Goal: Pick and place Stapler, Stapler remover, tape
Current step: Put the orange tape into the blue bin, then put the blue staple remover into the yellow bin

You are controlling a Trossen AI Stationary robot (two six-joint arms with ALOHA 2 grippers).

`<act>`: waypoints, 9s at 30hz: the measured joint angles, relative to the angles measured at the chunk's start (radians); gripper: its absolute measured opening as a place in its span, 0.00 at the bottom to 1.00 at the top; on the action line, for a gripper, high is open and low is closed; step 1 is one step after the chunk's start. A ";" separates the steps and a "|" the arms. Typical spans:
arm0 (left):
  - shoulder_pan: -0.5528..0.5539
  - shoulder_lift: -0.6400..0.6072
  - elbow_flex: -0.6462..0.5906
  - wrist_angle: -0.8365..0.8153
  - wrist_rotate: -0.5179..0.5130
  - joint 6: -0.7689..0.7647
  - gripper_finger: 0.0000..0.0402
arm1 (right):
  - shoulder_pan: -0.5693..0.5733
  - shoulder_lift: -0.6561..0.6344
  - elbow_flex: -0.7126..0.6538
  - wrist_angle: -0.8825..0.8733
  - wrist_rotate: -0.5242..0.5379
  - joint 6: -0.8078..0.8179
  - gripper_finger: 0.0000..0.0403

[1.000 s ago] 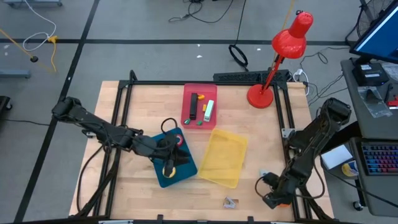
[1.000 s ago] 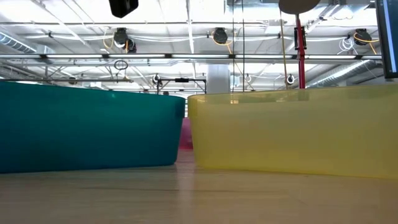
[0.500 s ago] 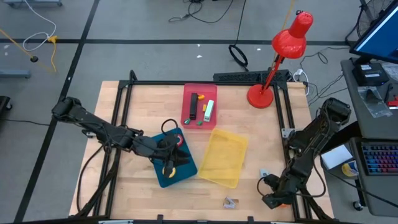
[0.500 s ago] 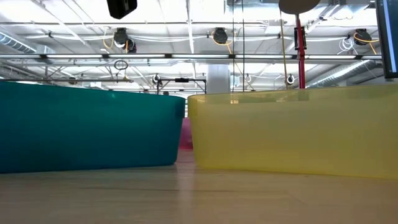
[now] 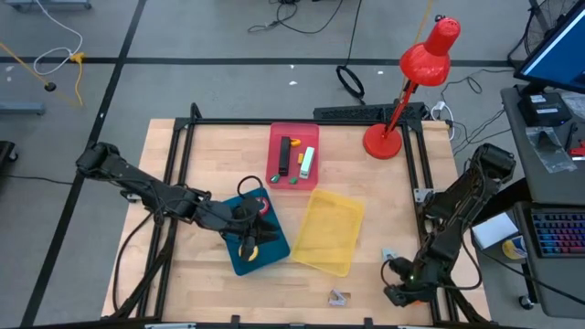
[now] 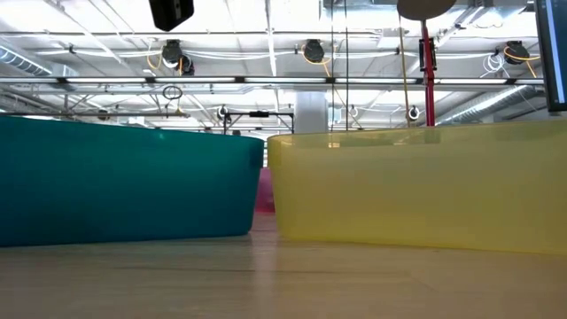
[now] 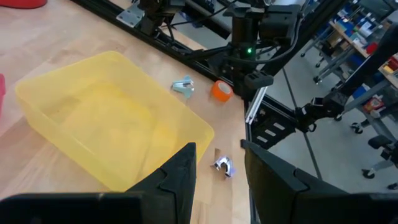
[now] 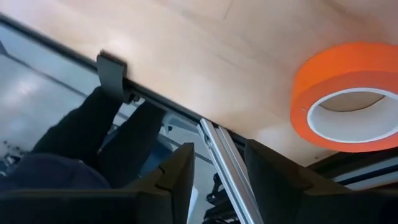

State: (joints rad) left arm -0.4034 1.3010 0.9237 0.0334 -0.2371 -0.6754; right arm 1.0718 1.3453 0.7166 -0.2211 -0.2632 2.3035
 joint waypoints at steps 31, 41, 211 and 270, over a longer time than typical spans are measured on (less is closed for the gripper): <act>0.011 0.000 0.000 -0.007 -0.014 0.052 0.34 | -0.195 -0.001 -0.002 0.025 -0.319 -0.339 0.32; 0.011 0.000 0.000 -0.007 -0.043 0.068 0.34 | -0.198 -0.001 -0.001 -0.156 -0.420 -0.463 0.32; 0.117 0.229 0.003 0.042 0.508 -0.201 0.09 | -0.698 0.037 0.048 0.818 0.053 -1.083 0.36; 0.157 0.311 -0.001 -0.373 0.194 -0.602 0.41 | -0.585 0.035 0.023 0.813 0.019 -1.066 0.33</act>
State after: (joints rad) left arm -0.2462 1.6119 0.9230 -0.3393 -0.0429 -1.2775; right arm 0.4863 1.3800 0.7399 0.5919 -0.2442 1.2370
